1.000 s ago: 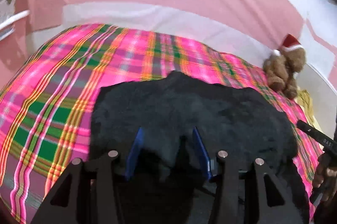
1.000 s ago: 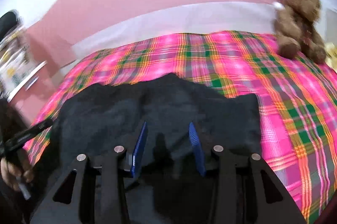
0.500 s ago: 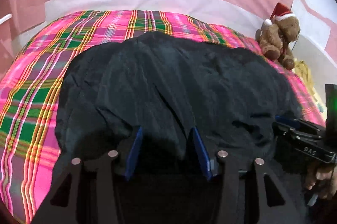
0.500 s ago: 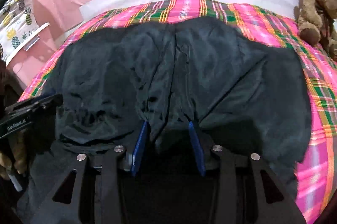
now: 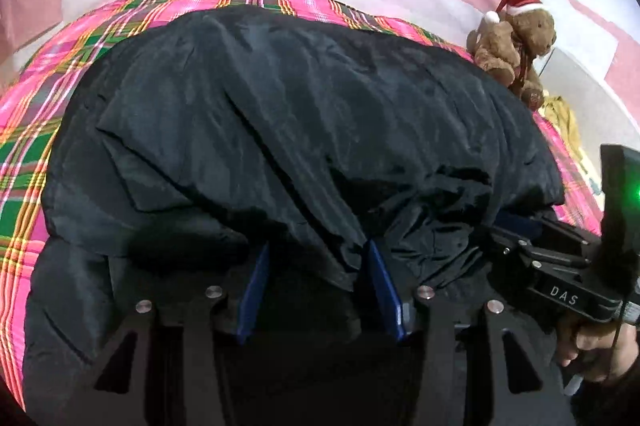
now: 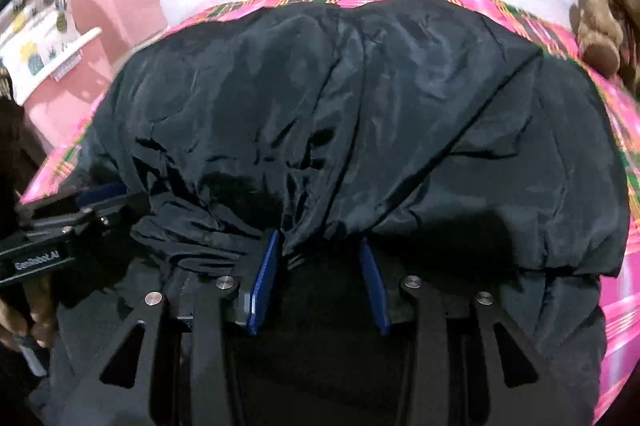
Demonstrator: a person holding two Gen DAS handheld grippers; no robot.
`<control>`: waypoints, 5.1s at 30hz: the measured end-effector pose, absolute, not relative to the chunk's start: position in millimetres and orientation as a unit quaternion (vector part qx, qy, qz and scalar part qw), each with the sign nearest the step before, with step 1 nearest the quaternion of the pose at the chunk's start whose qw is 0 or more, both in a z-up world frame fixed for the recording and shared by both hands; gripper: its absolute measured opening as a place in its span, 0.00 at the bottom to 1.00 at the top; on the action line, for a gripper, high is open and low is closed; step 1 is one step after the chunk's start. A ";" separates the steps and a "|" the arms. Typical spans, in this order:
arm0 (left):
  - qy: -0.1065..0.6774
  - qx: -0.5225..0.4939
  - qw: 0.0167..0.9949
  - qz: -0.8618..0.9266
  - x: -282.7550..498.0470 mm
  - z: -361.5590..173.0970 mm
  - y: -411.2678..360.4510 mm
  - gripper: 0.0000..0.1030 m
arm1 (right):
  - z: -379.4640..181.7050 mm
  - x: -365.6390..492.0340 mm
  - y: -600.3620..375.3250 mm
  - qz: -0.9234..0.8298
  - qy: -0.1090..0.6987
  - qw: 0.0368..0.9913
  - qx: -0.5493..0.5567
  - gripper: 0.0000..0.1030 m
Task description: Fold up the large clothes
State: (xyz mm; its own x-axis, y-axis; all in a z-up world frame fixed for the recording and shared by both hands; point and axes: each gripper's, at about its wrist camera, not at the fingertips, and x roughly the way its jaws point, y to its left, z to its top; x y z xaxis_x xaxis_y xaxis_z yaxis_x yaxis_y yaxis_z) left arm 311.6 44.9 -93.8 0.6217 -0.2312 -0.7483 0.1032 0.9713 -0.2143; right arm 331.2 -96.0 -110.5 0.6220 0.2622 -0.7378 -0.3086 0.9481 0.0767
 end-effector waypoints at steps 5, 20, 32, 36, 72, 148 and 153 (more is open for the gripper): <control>0.423 -0.056 0.901 -0.081 310.7 -95.1 35.7 0.52 | -113.8 328.1 -94.0 0.154 0.402 0.902 -0.037 0.39; 0.415 -0.034 0.907 -0.068 311.6 -95.8 34.2 0.52 | -112.4 329.4 -93.3 0.151 0.400 0.903 -0.044 0.40; 0.406 -0.017 0.911 -0.068 289.5 -69.9 30.4 0.51 | -80.9 297.7 -102.8 0.144 0.393 0.908 -0.031 0.41; 0.392 -0.016 0.917 -0.076 268.9 -51.3 31.0 0.51 | -64.9 271.6 -111.0 0.140 0.376 0.916 -0.032 0.41; 0.348 -0.041 0.936 -0.033 66.6 -20.8 49.8 0.51 | -43.1 64.2 -153.3 0.112 0.309 0.945 0.007 0.57; 0.192 -0.133 0.972 0.005 92.2 82.0 155.0 0.16 | 61.8 108.8 -260.3 0.116 0.174 0.967 0.144 0.14; 0.198 -0.118 0.973 0.014 140.8 84.3 156.2 0.16 | 67.7 151.5 -256.2 0.107 0.178 0.969 0.131 0.14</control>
